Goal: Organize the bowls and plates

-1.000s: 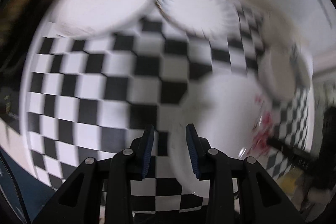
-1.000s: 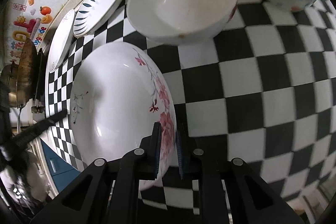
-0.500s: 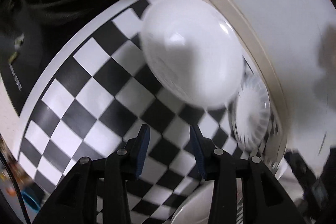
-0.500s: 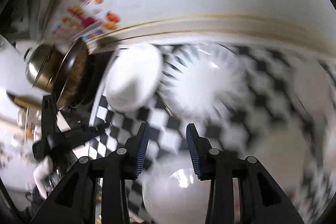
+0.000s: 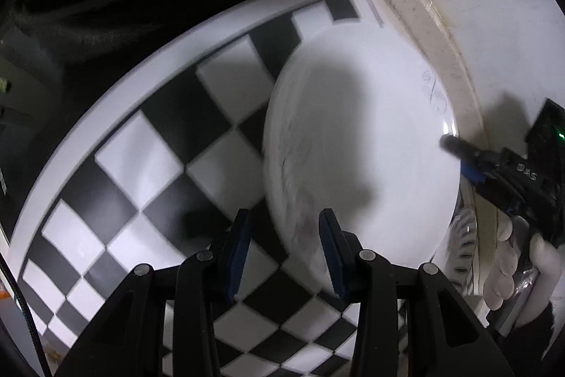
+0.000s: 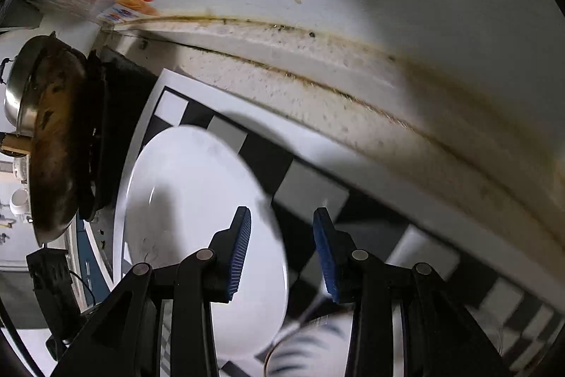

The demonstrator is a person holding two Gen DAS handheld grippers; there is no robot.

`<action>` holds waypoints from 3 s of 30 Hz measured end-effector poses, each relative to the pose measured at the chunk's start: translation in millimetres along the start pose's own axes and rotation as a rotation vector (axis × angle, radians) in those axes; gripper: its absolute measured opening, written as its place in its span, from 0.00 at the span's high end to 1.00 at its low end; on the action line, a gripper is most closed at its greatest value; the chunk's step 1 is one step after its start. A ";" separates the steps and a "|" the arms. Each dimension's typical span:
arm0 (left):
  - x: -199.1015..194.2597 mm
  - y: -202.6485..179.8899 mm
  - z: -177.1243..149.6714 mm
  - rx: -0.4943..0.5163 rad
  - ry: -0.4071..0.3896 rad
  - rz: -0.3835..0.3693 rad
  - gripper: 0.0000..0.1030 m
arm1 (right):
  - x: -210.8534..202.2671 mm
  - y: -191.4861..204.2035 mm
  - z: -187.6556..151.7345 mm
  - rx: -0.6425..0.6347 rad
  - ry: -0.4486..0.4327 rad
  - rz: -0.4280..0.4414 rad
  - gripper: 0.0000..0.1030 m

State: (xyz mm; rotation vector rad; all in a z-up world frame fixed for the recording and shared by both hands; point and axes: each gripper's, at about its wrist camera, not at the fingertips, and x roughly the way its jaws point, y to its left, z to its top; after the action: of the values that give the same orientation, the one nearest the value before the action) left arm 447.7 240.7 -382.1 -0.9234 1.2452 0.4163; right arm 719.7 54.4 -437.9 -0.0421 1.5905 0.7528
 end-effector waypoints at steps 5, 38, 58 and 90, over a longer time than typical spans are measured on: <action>1.2 -5.8 5.7 0.044 -0.014 0.022 0.74 | 15.8 10.0 11.6 -0.063 0.025 0.046 0.70; -99.6 -80.3 -74.4 0.565 -0.003 -0.049 0.75 | -173.0 3.6 -201.4 0.153 -0.332 -0.050 0.91; -48.9 -94.2 -207.4 0.973 0.192 0.045 0.74 | -143.2 -26.6 -480.1 0.562 -0.455 -0.070 0.91; -10.5 -99.3 -270.4 1.127 0.186 0.235 0.75 | -105.1 -36.1 -488.5 0.561 -0.236 -0.265 0.88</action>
State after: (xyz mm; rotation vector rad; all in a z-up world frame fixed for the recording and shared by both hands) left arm 348.1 -27.3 -345.5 0.1539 1.4795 -0.2206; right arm 327.9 -251.1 -373.3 0.2325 1.4818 0.0865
